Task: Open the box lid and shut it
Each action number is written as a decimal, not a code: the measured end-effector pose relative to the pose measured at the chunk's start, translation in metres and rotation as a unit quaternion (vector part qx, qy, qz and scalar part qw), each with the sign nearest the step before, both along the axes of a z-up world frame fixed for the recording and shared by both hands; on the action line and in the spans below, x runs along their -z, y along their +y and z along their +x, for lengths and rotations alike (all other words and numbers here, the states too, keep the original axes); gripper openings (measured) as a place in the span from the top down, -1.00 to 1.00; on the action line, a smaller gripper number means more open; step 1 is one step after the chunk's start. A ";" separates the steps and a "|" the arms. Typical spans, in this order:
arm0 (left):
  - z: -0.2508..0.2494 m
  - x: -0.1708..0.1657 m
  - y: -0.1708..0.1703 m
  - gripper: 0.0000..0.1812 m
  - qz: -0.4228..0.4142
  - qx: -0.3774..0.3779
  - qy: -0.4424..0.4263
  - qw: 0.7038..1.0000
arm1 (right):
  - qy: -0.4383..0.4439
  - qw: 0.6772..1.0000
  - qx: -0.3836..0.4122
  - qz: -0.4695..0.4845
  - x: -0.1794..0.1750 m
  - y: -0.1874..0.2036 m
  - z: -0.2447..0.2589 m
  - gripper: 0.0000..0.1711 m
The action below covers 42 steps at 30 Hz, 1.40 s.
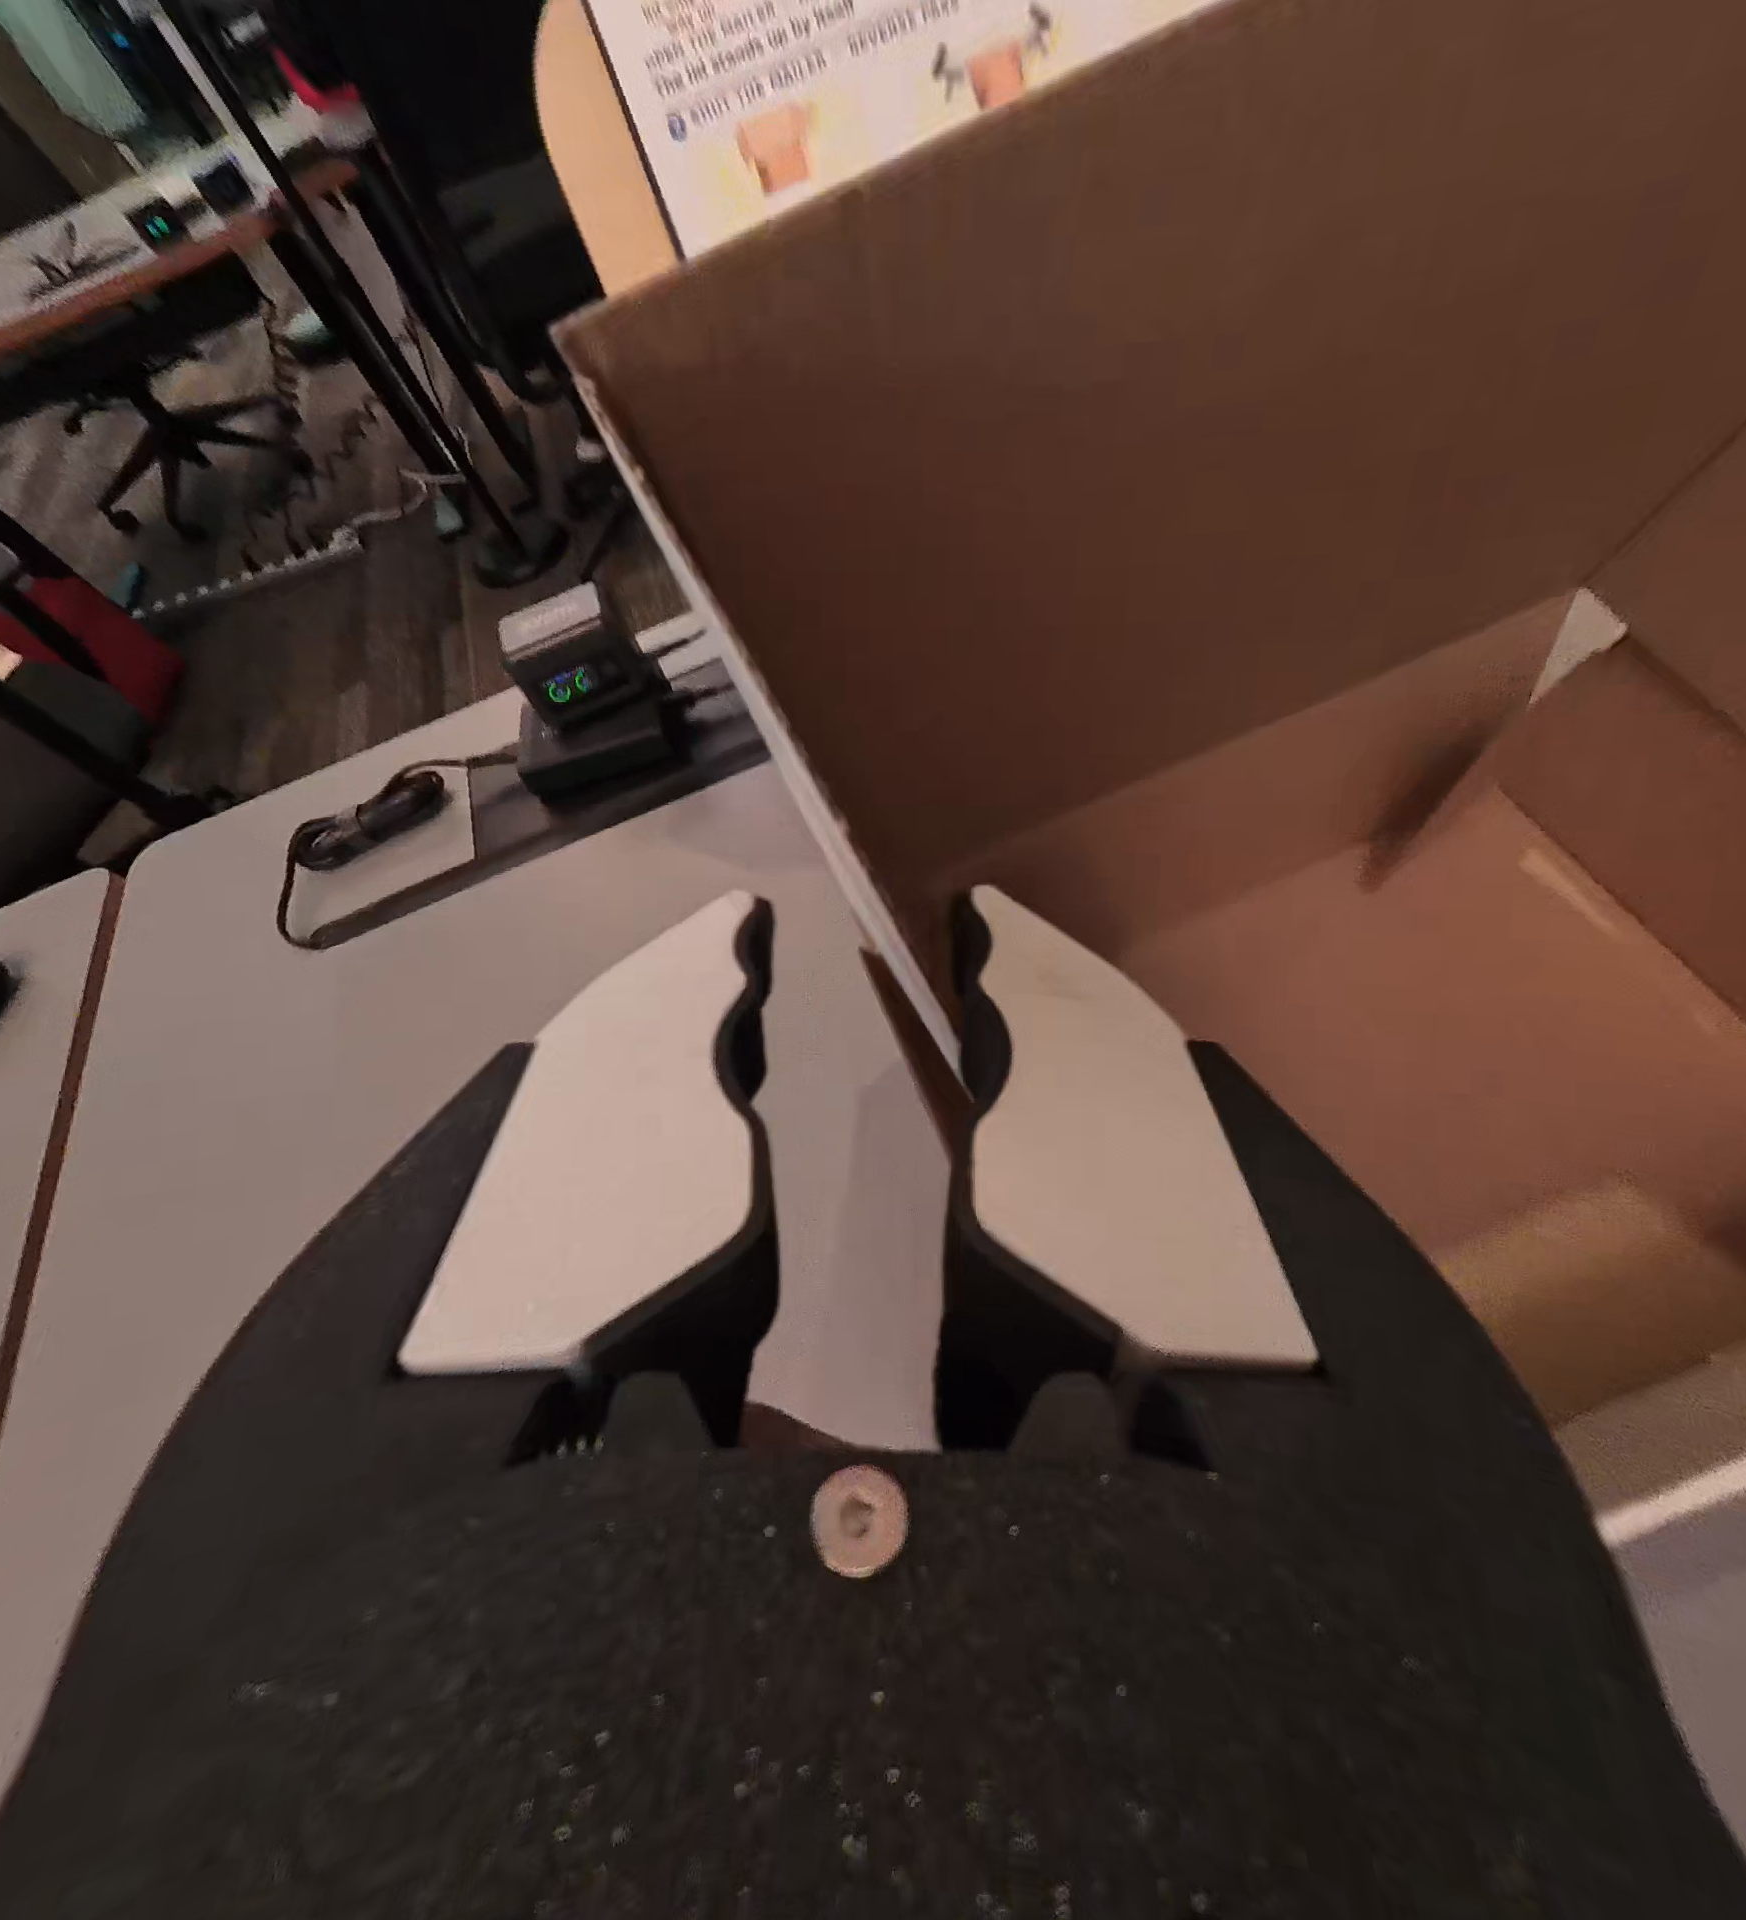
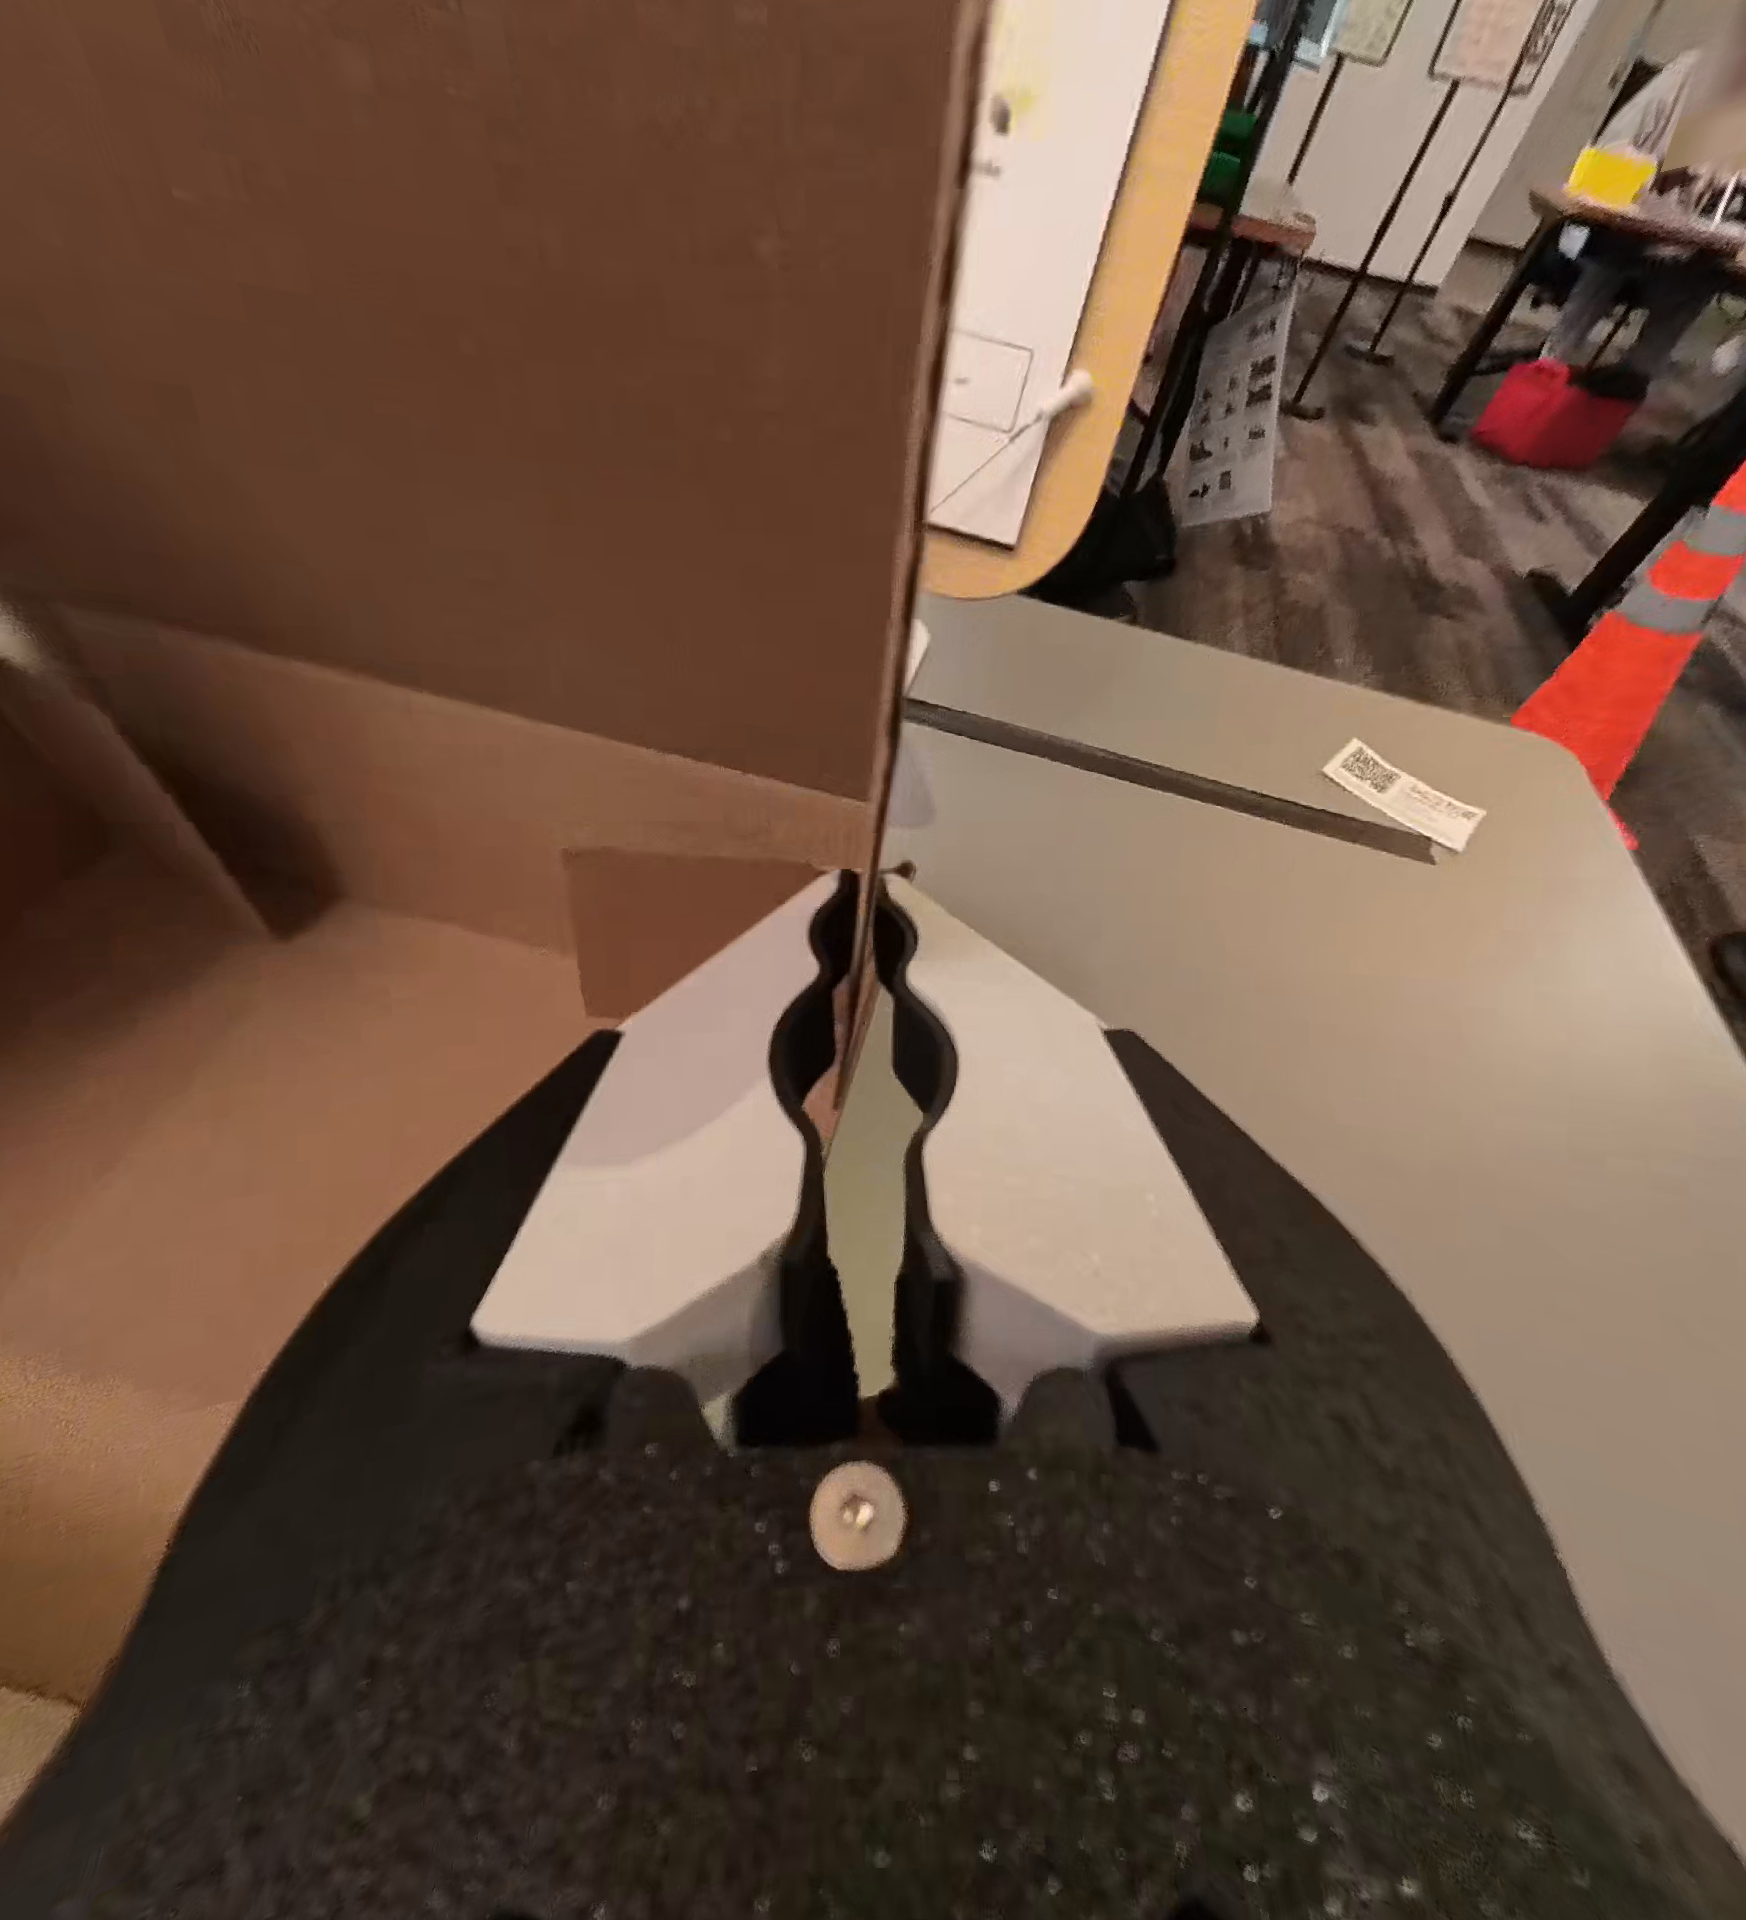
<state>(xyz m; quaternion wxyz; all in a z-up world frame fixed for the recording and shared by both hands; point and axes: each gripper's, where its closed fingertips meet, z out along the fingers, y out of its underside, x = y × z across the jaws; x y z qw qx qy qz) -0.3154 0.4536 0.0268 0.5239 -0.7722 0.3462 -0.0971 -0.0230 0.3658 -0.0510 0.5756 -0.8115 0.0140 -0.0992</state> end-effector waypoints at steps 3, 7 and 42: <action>-0.002 0.017 0.001 0.47 0.008 -0.008 -0.039 0.999 | 0.029 0.999 0.007 -0.026 -0.005 0.010 0.003 0.99; 0.001 0.053 -0.007 0.39 -0.012 0.001 -0.086 0.996 | 0.060 0.996 0.013 -0.064 -0.007 0.019 0.004 0.99; 0.008 0.100 0.048 0.92 -0.047 -0.014 0.021 0.999 | 0.021 0.999 -0.037 -0.028 -0.001 0.032 -0.008 0.79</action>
